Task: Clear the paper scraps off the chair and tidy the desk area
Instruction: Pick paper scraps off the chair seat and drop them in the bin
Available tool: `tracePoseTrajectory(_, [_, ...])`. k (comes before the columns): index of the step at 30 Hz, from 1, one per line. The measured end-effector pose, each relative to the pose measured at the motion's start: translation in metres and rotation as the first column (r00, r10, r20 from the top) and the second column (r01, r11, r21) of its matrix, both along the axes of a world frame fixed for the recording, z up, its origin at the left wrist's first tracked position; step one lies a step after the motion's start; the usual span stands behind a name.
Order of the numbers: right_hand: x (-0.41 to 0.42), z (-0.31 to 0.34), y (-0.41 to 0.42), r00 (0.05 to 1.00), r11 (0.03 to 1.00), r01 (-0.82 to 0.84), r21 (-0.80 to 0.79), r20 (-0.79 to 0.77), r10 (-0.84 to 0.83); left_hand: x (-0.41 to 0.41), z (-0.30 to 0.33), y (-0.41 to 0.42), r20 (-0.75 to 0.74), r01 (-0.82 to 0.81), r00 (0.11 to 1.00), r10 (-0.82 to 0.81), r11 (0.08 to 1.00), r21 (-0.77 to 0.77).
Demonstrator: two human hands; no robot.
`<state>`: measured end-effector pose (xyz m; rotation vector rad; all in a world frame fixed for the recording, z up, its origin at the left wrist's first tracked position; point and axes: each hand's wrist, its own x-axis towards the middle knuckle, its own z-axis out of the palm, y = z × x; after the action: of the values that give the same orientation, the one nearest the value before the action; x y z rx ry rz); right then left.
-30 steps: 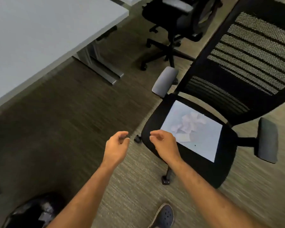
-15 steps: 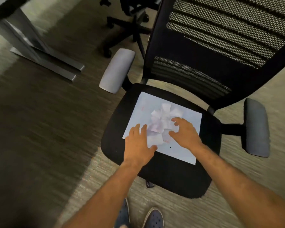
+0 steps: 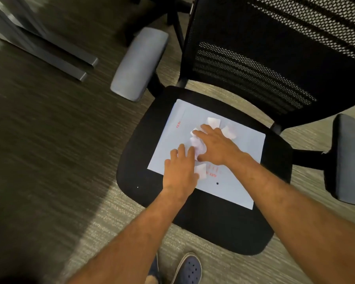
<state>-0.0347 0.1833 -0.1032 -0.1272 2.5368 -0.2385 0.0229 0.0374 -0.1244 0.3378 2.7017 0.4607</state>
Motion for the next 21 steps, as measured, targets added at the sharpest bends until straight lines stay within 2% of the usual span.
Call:
tracePoseTrajectory(7, [0.006,-0.014,-0.003,0.998,0.997,-0.026,0.076,-0.047,0.030,-0.009,0.002,-0.006,-0.007,0.019,1.000,-0.018,0.999,0.032])
tracePoseTrajectory(13, [0.011,-0.012,-0.010,0.995,1.000,0.004,-0.016,-0.103,-0.006,-0.007,0.004,-0.010,0.061,-0.025,0.998,0.018,0.993,0.117])
tracePoseTrajectory(18, [0.018,-0.011,-0.009,0.992,0.994,0.050,-0.096,-0.115,-0.061,-0.009,0.008,-0.011,0.181,-0.195,0.971,0.156,0.955,0.223])
tracePoseTrajectory(21, [0.015,-0.009,-0.004,0.984,0.994,0.054,-0.095,-0.162,-0.069,-0.010,0.008,-0.012,0.213,-0.223,0.961,0.174,0.946,0.236])
